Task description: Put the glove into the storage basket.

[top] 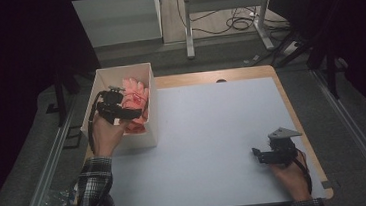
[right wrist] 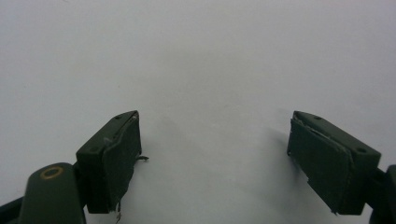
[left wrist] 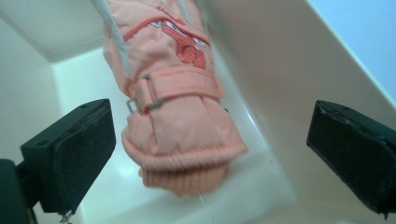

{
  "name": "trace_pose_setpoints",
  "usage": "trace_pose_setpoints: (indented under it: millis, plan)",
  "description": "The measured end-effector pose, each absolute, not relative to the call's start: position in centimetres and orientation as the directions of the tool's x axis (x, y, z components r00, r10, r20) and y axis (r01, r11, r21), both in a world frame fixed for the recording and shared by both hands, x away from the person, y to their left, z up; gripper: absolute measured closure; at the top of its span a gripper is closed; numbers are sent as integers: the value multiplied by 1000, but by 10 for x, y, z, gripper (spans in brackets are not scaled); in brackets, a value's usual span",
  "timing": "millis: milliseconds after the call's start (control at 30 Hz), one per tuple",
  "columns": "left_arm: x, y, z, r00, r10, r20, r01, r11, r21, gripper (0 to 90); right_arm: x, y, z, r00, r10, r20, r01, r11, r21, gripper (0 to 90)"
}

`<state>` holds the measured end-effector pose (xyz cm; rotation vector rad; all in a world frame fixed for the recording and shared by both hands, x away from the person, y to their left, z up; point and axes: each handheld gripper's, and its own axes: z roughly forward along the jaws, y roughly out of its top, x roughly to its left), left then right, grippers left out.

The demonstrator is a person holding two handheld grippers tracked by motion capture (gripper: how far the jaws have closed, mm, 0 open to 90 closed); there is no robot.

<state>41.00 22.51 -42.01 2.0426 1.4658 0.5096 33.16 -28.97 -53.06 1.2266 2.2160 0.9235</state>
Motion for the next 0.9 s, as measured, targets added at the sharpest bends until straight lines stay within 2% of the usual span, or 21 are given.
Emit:
trace_pose_setpoints:
  millis: [400, 900]
  plan:
    - [357, 223, -420, 391, 920, -42, 664, -250, 705, 20, 332, -290, -530, -509, 859, -58, 565, 384, 730, 180]
    - [283, 214, -460, 486, 872, -62, 571, -263, 778, 26, 331, -290, -530, -509, 859, -58, 565, 384, 730, 180]
